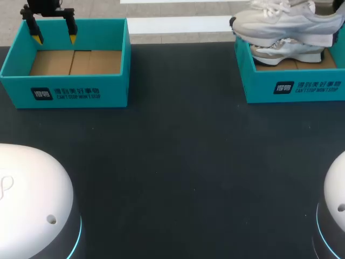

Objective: Take the shoe out of the shoebox, open the shoe tongue, remove and reinsert the insole, then place the shoe into the shoebox

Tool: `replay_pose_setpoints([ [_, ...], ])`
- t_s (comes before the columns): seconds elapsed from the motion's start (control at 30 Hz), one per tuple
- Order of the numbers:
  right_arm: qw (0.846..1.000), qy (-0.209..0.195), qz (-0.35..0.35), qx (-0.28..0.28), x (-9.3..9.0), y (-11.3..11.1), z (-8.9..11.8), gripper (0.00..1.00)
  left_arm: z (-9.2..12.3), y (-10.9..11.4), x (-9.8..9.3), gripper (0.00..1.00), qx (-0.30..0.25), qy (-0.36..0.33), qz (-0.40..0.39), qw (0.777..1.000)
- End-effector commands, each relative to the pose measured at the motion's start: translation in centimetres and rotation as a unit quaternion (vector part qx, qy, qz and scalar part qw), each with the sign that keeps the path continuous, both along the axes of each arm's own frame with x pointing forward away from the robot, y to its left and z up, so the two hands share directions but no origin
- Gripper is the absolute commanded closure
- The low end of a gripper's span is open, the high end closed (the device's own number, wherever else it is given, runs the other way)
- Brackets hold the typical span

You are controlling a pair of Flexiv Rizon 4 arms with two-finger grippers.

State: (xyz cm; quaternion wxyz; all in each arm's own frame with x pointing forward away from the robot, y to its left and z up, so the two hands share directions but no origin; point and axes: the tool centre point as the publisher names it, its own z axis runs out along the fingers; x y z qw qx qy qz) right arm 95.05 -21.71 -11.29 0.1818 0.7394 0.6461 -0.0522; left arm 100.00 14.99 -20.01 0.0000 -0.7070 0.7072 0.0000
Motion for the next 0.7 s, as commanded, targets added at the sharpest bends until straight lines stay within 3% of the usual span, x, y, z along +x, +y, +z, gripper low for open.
replay_pose_setpoints([
  [0.03, 0.999, -0.020, 0.025, -0.005, -3.8, 2.2, -0.1, 1.00, 0.0, 0.0, 0.0, 0.00, 0.000, 0.000, 0.000, 1.000],
  [0.33, 1.000, 0.004, 0.014, -0.017, -6.9, 8.8, -2.6, 1.00, 0.0, 0.0, 0.0, 0.00, 0.000, 0.000, 0.000, 1.000],
  [0.7, 1.000, 0.021, -0.014, -0.011, -11.0, 18.5, -5.9, 1.00, 0.0, 0.0, 0.0, 0.00, 0.000, 0.000, 0.000, 1.000],
])
